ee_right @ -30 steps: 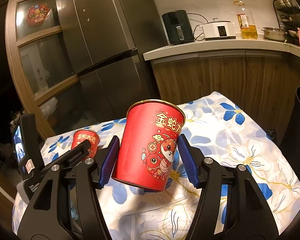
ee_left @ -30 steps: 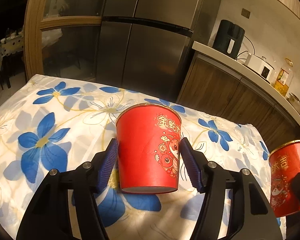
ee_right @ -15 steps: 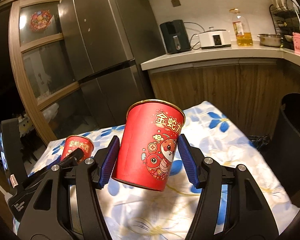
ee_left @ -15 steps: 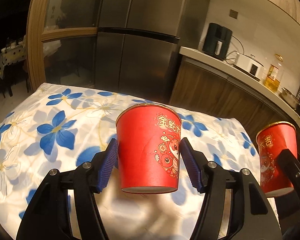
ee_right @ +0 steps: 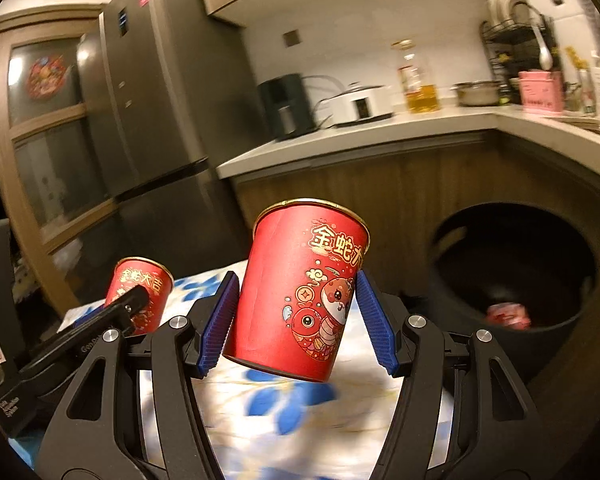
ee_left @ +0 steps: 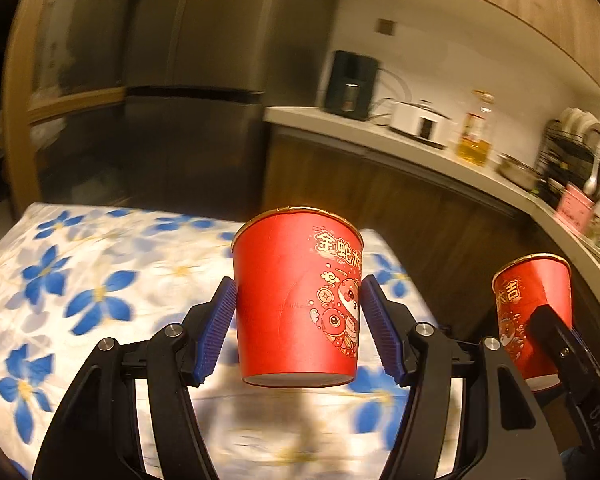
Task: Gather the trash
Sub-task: 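Carry both red cups over the black trash bin with both tools, then open both tools to drop the red cups into the bin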
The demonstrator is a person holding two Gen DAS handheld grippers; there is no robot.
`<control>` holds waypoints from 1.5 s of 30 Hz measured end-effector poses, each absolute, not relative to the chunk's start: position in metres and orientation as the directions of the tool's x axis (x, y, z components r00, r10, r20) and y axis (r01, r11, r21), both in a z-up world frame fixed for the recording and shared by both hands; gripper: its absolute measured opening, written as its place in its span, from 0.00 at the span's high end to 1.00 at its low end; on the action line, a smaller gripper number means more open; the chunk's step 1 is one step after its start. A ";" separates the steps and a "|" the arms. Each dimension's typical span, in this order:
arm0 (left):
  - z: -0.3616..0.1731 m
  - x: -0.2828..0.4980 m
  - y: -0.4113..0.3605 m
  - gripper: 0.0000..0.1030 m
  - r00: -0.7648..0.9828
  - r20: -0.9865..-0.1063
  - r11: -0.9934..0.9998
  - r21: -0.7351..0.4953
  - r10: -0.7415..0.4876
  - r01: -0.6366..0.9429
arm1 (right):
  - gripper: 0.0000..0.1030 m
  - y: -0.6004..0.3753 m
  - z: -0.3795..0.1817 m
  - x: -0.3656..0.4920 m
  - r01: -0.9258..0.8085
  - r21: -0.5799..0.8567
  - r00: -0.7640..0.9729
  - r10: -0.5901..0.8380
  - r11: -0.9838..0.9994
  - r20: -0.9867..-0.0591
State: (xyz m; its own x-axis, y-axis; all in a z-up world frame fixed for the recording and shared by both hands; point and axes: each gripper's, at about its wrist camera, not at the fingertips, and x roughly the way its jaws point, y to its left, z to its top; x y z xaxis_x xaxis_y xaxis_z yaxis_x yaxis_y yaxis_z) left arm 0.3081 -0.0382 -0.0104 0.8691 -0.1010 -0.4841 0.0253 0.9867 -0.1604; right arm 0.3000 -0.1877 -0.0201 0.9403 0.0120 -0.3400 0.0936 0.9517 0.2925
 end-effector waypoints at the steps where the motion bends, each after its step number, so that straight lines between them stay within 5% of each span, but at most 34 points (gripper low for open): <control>1: -0.008 0.307 -0.049 0.39 0.870 -0.479 0.986 -0.159 -0.119 0.047 | 0.42 -0.201 -0.019 0.295 0.116 0.291 0.942 -0.013 0.950 -0.335; 22: -0.007 0.319 -0.258 0.38 0.762 -0.438 0.877 -0.177 -0.477 0.447 | 0.40 -0.372 -0.025 0.267 0.373 0.272 0.899 -0.274 0.887 -0.341; 28: -0.011 0.330 -0.267 0.37 0.752 -0.446 0.872 -0.186 -0.485 0.452 | 0.39 -0.384 -0.027 0.277 0.370 0.260 0.899 -0.272 0.892 -0.344; 34: -0.015 0.339 -0.267 0.21 0.738 -0.457 0.867 -0.211 -0.496 0.452 | 0.31 -0.392 -0.032 0.282 0.379 0.260 0.893 -0.278 0.888 -0.354; 38: -0.017 0.341 -0.262 0.19 0.731 -0.463 0.864 -0.233 -0.501 0.446 | 0.30 -0.395 -0.032 0.279 0.396 0.248 0.884 -0.294 0.884 -0.364; 45: -0.018 0.321 -0.242 0.13 0.780 -0.467 0.908 -0.172 -0.417 0.383 | 0.16 -0.371 -0.030 0.265 0.402 0.147 0.866 -0.324 0.904 -0.380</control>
State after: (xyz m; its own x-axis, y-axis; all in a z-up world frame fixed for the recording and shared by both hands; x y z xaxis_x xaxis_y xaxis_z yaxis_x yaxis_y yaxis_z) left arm 0.3207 -0.2420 -0.0183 0.7799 -0.4169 -0.4668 0.3826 0.9079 -0.1715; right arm 0.2653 -0.3710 -0.0297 0.8664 -0.3236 -0.3802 0.4021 0.9037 0.1472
